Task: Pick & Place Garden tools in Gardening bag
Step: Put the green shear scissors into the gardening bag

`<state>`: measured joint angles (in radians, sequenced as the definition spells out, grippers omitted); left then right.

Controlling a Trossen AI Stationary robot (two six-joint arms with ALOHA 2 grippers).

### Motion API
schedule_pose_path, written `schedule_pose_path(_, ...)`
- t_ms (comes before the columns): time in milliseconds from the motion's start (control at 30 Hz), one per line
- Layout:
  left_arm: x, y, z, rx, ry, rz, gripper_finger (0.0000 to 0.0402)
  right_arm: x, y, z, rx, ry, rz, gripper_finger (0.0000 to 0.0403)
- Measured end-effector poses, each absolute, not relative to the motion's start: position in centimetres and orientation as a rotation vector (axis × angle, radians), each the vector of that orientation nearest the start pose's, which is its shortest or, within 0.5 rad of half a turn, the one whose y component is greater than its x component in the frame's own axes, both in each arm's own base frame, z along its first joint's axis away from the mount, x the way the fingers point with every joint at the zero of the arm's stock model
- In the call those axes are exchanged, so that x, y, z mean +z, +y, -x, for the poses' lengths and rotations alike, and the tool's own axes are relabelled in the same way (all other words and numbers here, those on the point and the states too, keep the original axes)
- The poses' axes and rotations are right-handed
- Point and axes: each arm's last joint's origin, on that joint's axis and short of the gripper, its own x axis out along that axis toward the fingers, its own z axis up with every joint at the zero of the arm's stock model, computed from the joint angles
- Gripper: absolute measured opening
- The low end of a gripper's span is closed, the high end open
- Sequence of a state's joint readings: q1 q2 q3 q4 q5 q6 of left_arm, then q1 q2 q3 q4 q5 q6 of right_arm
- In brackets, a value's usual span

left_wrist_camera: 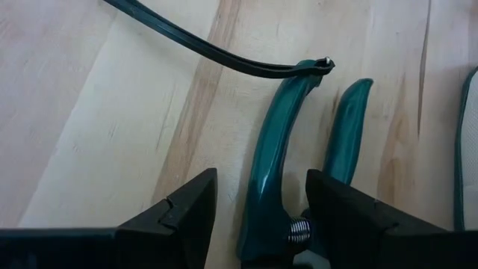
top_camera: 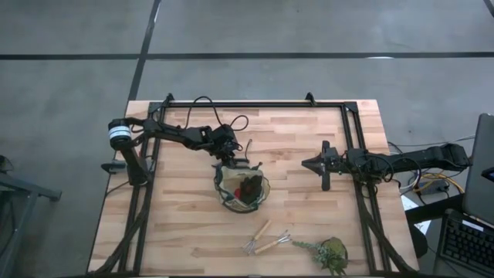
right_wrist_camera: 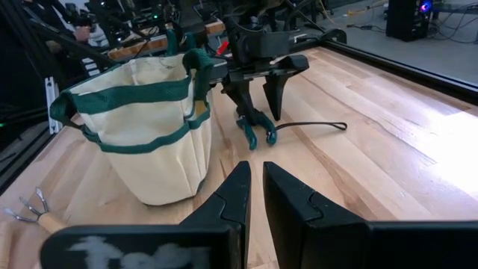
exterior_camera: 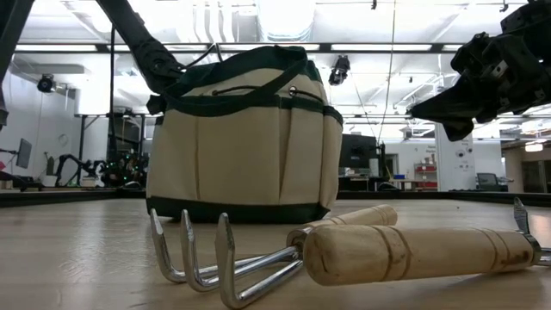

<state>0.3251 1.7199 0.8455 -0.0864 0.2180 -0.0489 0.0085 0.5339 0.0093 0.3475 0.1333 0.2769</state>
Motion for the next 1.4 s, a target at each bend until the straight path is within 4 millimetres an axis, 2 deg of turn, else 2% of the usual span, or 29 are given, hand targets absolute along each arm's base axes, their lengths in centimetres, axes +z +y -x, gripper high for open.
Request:
schedule_pose_path(267,13.69,9.47,-30.34,0.097,0.914,0.309,0.0209,15.01,-0.27,-12.98,-0.148,0.159,-0.263,0.0034)
schedule_pose_path(1133,13.33,9.61,-29.92,0.185,0.944,0.293,0.0208,15.02,-0.27,-12.98,-0.148,0.157,-0.264,0.0034)
schedule_pose_path(1233,13.33,9.64,-29.92,0.188,0.940,0.290,0.0193,15.02,-0.28,-12.98,-0.148,0.157,-0.263,0.0034)
schedule_pose_path(1400,13.30,9.70,-29.91,0.194,0.940,0.285,0.0137,15.02,-0.28,-12.98,-0.148,0.157,-0.263,0.0034)
